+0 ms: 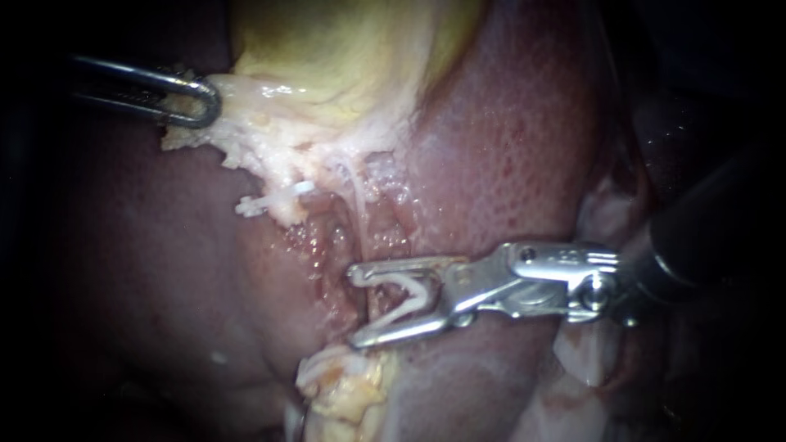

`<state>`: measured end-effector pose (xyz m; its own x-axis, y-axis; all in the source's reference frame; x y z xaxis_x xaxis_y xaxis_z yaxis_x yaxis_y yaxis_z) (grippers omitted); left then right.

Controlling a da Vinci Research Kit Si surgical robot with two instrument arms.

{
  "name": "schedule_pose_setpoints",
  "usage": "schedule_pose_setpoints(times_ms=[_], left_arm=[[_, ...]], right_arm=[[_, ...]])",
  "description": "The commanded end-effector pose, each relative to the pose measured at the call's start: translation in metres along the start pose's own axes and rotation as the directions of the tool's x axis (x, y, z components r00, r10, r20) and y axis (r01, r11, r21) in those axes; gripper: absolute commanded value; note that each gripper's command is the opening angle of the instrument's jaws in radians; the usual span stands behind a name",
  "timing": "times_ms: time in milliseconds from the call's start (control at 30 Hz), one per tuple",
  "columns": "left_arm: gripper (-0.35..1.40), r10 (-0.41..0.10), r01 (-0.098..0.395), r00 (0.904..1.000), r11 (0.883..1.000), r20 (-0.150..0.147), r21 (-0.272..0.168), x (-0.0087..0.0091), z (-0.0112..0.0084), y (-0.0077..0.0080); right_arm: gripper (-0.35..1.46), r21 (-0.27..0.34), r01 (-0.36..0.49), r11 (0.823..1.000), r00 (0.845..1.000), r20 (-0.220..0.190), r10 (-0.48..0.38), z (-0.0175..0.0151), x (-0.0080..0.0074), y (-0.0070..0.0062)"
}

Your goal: Clipping first clip right tube

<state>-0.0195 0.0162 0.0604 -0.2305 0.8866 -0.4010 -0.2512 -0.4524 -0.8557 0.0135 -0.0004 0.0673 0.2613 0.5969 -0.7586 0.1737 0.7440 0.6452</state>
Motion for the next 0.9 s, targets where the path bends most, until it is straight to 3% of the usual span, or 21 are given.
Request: schedule_pose_setpoints(times_ms=[33, 133, 200, 333, 467, 600, 767, 900], left_arm=[[-0.35, 0.0, 0.0, 1.0, 1.0, 0.0, -0.001, 0.0, 0.0, 0.0], [-0.35, 0.0, 0.0, 1.0, 1.0, 0.0, -0.001, 0.0, 0.0, 0.0], [-0.35, 0.0, 0.0, 1.0, 1.0, 0.0, -0.001, 0.0, 0.0, 0.0], [-0.35, 0.0, 0.0, 1.0, 1.0, 0.0, -0.001, 0.0, 0.0, 0.0], [-0.35, 0.0, 0.0, 1.0, 1.0, 0.0, -0.001, 0.0, 0.0, 0.0], [-0.35, 0.0, 0.0, 1.0, 1.0, 0.0, -0.001, 0.0, 0.0, 0.0], [-0.35, 0.0, 0.0, 1.0, 1.0, 0.0, 0.0, 0.0, 0.0, 0.0], [-0.35, 0.0, 0.0, 1.0, 1.0, 0.0, 0.0, 0.0, 0.0, 0.0]], right_arm=[[0.45, -0.013, -0.004, 1.0, 1.0, 0.02, 0.004, -0.0006, 0.0003, 0.0001], [0.45, -0.038, -0.007, 0.999, 0.995, 0.095, 0.011, -0.0012, 0.0004, 0.0009], [0.45, -0.047, -0.005, 0.999, 0.993, 0.121, 0.01, -0.0011, -0.0001, 0.0015], [0.45, -0.058, 0.005, 0.998, 0.992, 0.124, 0.002, 0.0003, -0.0018, 0.0031], [0.48, -0.068, 0.014, 0.998, 0.992, 0.124, -0.005, 0.0021, -0.0032, 0.0038], [0.49, -0.053, -0.004, 0.999, 0.999, 0.05, 0.006, 0.0038, -0.0039, 0.0034], [0.5, 0.012, -0.036, 0.999, 0.998, -0.043, 0.037, 0.0051, -0.0033, 0.0024], [0.5, 0.071, -0.046, 0.996, 0.996, -0.07, 0.051, 0.0054, -0.0031, 0.0008]])
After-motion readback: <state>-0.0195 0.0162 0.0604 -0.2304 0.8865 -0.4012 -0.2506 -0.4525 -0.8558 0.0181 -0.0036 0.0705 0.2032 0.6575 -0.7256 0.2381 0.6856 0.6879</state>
